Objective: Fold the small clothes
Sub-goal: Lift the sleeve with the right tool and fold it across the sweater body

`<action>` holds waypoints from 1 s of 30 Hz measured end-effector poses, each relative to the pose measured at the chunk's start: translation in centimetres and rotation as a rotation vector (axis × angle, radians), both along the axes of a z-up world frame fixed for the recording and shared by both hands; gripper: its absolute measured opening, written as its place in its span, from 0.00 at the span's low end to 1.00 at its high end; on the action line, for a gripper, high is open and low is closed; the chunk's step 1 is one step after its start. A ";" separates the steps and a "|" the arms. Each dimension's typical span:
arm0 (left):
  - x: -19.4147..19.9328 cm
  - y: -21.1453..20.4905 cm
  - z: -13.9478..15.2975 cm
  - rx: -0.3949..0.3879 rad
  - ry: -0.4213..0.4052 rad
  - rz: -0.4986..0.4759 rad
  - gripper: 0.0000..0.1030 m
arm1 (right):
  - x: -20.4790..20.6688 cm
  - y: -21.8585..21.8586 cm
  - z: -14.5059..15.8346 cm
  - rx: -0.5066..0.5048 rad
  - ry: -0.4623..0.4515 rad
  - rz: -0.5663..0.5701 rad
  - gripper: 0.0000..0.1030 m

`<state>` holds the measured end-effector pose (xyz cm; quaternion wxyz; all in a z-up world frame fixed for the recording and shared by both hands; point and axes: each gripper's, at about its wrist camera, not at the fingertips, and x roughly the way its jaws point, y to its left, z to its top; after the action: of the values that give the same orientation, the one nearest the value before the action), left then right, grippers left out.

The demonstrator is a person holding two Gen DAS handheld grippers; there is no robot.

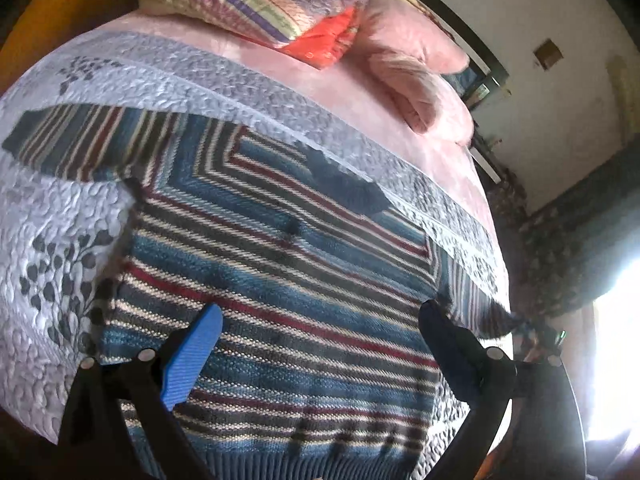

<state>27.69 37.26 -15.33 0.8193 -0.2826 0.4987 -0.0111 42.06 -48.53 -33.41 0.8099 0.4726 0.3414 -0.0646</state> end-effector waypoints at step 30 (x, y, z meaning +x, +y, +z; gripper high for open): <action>12.3 -4.2 -2.9 -0.210 0.015 -0.242 0.96 | 4.1 49.3 -2.5 -0.810 0.017 0.798 0.09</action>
<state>40.03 33.11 -18.23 0.7743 -0.3046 0.5312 -0.1598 46.19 0.80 -35.91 0.8853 -0.0418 0.4482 0.1170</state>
